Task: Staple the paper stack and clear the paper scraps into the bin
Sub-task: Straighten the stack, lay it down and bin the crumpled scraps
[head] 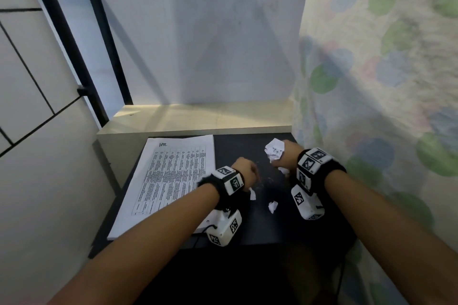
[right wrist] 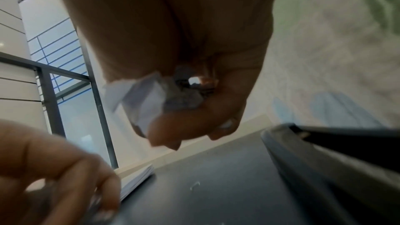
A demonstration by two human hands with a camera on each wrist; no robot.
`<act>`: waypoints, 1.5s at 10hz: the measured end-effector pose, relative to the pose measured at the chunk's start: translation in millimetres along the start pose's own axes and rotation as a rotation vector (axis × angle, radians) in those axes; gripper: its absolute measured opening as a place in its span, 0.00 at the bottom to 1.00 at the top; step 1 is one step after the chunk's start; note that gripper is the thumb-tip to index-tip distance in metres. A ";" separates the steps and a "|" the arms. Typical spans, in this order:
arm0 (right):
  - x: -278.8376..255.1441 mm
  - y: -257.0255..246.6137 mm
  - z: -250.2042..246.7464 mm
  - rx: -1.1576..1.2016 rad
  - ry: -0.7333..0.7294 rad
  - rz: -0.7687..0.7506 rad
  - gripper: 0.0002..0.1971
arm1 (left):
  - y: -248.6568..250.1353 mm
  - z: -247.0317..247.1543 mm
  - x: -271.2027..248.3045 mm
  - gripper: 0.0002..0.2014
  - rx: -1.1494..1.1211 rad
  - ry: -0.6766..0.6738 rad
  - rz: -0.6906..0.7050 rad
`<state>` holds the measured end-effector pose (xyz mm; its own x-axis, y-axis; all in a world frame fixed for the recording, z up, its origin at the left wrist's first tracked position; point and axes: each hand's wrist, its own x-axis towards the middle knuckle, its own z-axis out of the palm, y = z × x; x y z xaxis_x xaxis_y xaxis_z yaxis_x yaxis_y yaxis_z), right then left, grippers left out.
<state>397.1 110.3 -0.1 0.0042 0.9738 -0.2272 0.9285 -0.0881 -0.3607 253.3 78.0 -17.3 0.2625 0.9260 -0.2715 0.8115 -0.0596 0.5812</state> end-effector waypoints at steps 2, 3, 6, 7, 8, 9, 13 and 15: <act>-7.8 -0.2 -6.1 -0.070 0.016 0.003 0.16 | 18.4 25.5 -2.8 0.18 0.150 -0.020 -0.041; -11.3 5.3 -2.1 -0.031 -0.003 0.015 0.16 | 19.9 35.0 -5.7 0.28 0.294 -0.152 -0.016; -16.9 0.1 8.0 -0.071 -0.055 -0.003 0.17 | 17.0 43.0 -1.1 0.14 0.351 -0.208 0.166; -22.1 -2.4 10.2 -0.084 -0.055 -0.007 0.16 | 15.4 19.8 -5.9 0.13 0.267 -0.181 0.133; -27.6 -9.5 11.0 -0.023 -0.020 -0.025 0.18 | 5.2 -20.6 -18.3 0.11 0.134 -0.038 0.142; -39.7 -38.2 16.5 0.002 -0.007 -0.122 0.20 | -24.3 -66.4 -39.0 0.08 -0.017 0.110 0.128; -78.5 -249.1 119.0 0.200 -0.352 -0.523 0.17 | -244.9 -162.1 -180.3 0.15 -0.354 0.464 -0.238; -104.2 -340.2 200.8 0.222 -0.436 -0.601 0.14 | -331.6 -140.1 -210.4 0.18 -0.397 0.481 -0.380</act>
<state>6.2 -3.2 -35.4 -0.6662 0.7012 -0.2540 0.6285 0.3445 -0.6974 -144.1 -44.8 -45.5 -0.3321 0.9226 -0.1961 0.5268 0.3539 0.7728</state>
